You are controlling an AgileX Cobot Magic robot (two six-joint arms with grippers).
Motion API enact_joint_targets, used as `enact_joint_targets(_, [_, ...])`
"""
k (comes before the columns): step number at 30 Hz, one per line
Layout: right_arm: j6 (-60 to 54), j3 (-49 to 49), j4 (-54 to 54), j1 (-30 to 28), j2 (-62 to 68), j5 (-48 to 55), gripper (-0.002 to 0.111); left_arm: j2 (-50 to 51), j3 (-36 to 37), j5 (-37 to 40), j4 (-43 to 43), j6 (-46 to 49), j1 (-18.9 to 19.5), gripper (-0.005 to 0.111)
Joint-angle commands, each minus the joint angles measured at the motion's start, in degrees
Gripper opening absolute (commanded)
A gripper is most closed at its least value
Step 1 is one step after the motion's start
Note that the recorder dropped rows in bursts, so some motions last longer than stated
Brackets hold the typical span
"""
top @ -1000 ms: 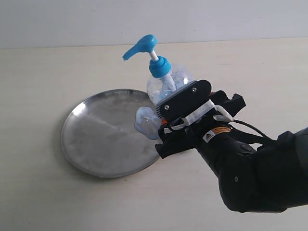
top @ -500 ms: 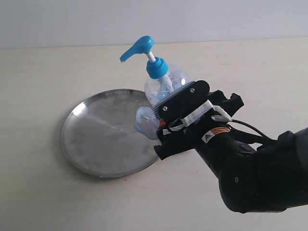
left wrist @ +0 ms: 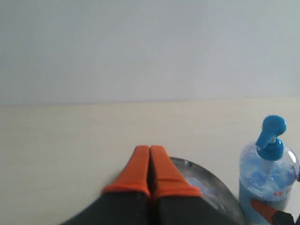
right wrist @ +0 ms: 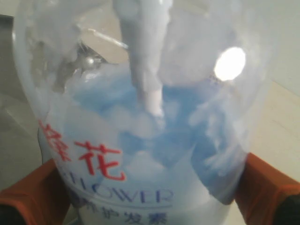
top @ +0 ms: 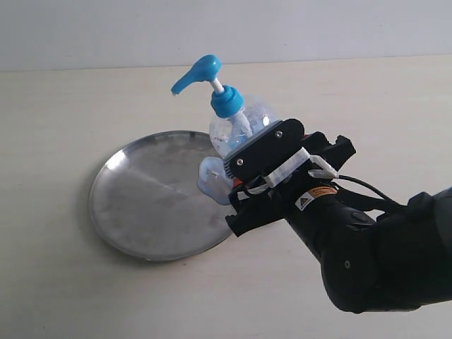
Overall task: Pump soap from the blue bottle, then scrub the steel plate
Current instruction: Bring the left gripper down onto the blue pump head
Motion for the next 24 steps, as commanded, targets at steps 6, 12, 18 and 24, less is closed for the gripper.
enact_joint_targets(6, [-0.6, -0.4, -2.4, 0.0, -1.3, -3.7, 0.0, 20.0, -12.4, 6.9, -24.1, 22.7, -2.7, 0.0])
enact_joint_targets(12, [-0.6, -0.4, -2.3, 0.0, -1.3, -3.5, 0.0, 34.8, -24.3, 15.3, -36.6, 35.6, -2.7, 0.0])
enact_joint_targets(18, [-0.6, -0.4, -2.0, 0.0, -1.3, -3.3, 0.0, 47.5, -34.8, 22.0, -40.0, 39.8, -2.7, 0.0])
enact_joint_targets(24, [-0.6, -0.4, -1.7, 0.0, -1.3, -3.3, 0.0, 54.9, -40.3, 29.2, -44.9, 45.0, -2.7, 0.0])
